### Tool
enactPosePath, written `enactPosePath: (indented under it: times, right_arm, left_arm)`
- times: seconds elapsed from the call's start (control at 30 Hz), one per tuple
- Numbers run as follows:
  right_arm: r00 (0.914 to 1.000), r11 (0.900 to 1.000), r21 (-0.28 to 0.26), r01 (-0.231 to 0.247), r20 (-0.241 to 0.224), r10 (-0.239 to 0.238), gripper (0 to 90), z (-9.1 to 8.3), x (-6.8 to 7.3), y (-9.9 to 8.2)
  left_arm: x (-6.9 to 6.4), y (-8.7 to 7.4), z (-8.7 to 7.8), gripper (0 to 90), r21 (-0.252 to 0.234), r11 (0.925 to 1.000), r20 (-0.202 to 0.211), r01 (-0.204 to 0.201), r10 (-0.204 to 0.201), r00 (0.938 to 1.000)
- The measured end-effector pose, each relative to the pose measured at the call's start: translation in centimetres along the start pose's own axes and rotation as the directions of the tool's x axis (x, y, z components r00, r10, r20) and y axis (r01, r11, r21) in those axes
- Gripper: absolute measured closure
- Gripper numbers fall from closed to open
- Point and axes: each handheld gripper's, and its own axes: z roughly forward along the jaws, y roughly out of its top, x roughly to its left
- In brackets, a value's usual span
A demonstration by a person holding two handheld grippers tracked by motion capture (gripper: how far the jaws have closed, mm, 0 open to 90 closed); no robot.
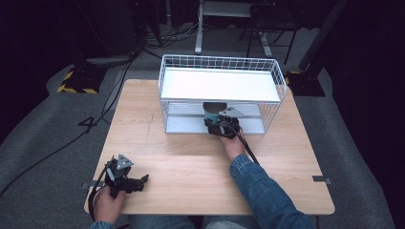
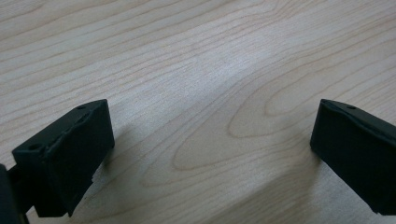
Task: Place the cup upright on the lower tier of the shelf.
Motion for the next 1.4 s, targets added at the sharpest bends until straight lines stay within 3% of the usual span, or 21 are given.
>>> enactPosePath:
  times: [0.47,1.17,1.4]
  right_arm:
    - [0.9989,0.9993,0.012,-0.036,0.031,0.036,23.3,1.0,-1.2,-0.3]
    - [0.9985,0.9979,0.035,-0.055,0.000,0.055,22.5,1.1,-2.1,-0.8]
    - [0.9975,0.9971,0.034,-0.068,-0.018,0.069,14.8,1.0,-2.3,-0.8]
  left_arm:
    - [-0.1,0.2,0.2,0.1,-0.001,0.9998,-0.014,0.020,-0.020,0.9997]
    - [-0.1,0.2,0.2,0.1,-0.001,0.9998,-0.015,0.020,-0.020,0.9997]
    - [-0.1,0.2,0.2,0.1,-0.001,0.9998,-0.015,0.020,-0.020,0.9997]
